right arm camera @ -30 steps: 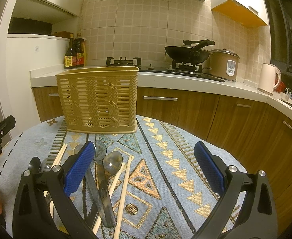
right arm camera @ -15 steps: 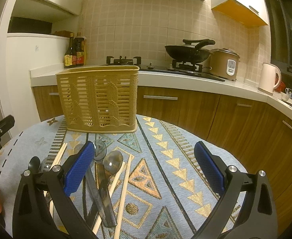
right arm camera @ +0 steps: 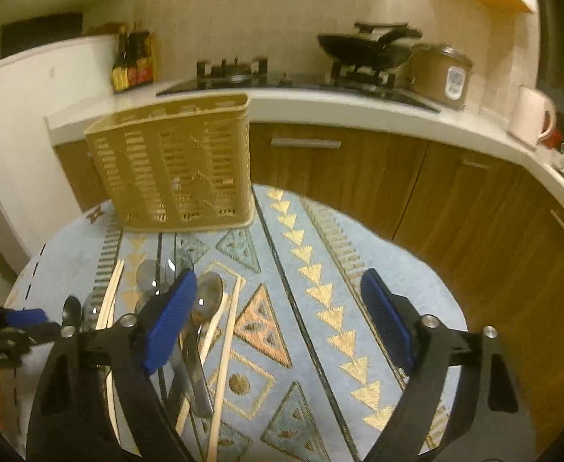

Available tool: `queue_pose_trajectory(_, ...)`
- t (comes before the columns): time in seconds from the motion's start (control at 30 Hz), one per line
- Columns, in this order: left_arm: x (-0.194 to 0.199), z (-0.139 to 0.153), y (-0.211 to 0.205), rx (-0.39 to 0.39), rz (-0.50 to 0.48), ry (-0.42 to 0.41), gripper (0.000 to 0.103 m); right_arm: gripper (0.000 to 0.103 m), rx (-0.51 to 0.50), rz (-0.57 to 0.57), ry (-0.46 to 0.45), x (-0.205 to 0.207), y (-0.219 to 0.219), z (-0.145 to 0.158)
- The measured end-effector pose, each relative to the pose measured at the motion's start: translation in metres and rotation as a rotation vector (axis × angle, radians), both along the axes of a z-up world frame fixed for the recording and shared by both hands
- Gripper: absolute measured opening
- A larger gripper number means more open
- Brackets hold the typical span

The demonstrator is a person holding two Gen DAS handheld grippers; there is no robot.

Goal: Organize utensils
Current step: 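Grasp the black spoon with the left tool while the right tool grasps a clear spoon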

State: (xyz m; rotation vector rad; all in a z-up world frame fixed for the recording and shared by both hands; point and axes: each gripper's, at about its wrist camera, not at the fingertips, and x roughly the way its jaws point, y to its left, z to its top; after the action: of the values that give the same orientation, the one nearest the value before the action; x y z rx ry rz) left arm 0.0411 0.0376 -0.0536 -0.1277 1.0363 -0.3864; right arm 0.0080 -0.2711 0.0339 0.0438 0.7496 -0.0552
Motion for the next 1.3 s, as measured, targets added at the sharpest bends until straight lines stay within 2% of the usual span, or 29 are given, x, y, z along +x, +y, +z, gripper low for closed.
queue_pose_trajectory(0.07, 0.0, -0.006, -0.008, 0.027, -0.014, 0.015, 0.054, 0.074, 0.044, 0.033, 0.061, 0.008, -0.006, 0.0)
queue_pose_trajectory(0.17, 0.002, -0.009, -0.021, 0.107, -0.02, 0.005, 0.05, 0.067, 0.077, 0.092, 0.148, 0.021, -0.008, -0.002)
queue_pose_trajectory(0.2, 0.003, -0.011, -0.026, 0.131, -0.024, 0.004, 0.044, 0.063, 0.082, 0.112, 0.179, 0.026, -0.007, -0.004)
queue_pose_trajectory(0.3, 0.007, -0.009, -0.034, 0.204, -0.025, -0.008, 0.033, 0.052, 0.116, 0.203, 0.252, 0.039, 0.005, -0.01)
queue_pose_trajectory(0.37, 0.009, -0.007, -0.036, 0.224, -0.026, -0.016, 0.031, 0.05, 0.137, 0.272, 0.295, 0.046, 0.018, -0.014)
queue_pose_trajectory(0.4, 0.01, -0.008, -0.037, 0.233, -0.024, -0.023, 0.028, 0.045, 0.151, 0.31, 0.321, 0.051, 0.025, -0.017)
queue_pose_trajectory(0.5, 0.014, -0.005, -0.034, 0.225, -0.028, -0.019, 0.024, 0.037, 0.166, 0.379, 0.386, 0.064, 0.048, -0.029)
queue_pose_trajectory(0.53, 0.016, -0.004, -0.031, 0.221, -0.028, -0.015, 0.018, 0.037, 0.157, 0.391, 0.409, 0.069, 0.055, -0.034)
queue_pose_trajectory(0.6, 0.017, -0.004, -0.024, 0.2, -0.024, -0.004, 0.011, 0.037, 0.164, 0.407, 0.435, 0.075, 0.061, -0.038)
queue_pose_trajectory(0.73, 0.025, -0.003, -0.014, 0.121, -0.029, 0.036, 0.011, 0.035, 0.17, 0.422, 0.499, 0.088, 0.072, -0.048)
queue_pose_trajectory(0.87, 0.031, -0.003, -0.012, 0.103, -0.043, 0.053, 0.012, 0.033, 0.15, 0.429, 0.535, 0.1, 0.078, -0.055)
queue_pose_trajectory(1.0, 0.034, -0.001, -0.021, 0.145, -0.069, 0.05, 0.016, 0.03, 0.146, 0.437, 0.561, 0.102, 0.082, -0.056)
queue_pose_trajectory(1.1, 0.034, 0.0, -0.031, 0.205, -0.081, 0.042, 0.017, 0.026, 0.116, 0.449, 0.58, 0.103, 0.092, -0.062)
queue_pose_trajectory(1.13, 0.034, 0.001, -0.033, 0.224, -0.083, 0.038, 0.015, 0.023, 0.107, 0.452, 0.575, 0.102, 0.093, -0.06)
queue_pose_trajectory(1.17, 0.034, 0.001, -0.035, 0.237, -0.083, 0.035, 0.013, 0.011, 0.106, 0.455, 0.568, 0.101, 0.095, -0.058)
queue_pose_trajectory(1.2, 0.034, 0.001, -0.037, 0.26, -0.082, 0.027, 0.007, 0.005, 0.109, 0.455, 0.559, 0.101, 0.096, -0.054)
queue_pose_trajectory(1.3, 0.035, 0.001, -0.036, 0.246, -0.074, 0.005, 0.005, 0.002, 0.127, 0.457, 0.535, 0.099, 0.093, -0.049)
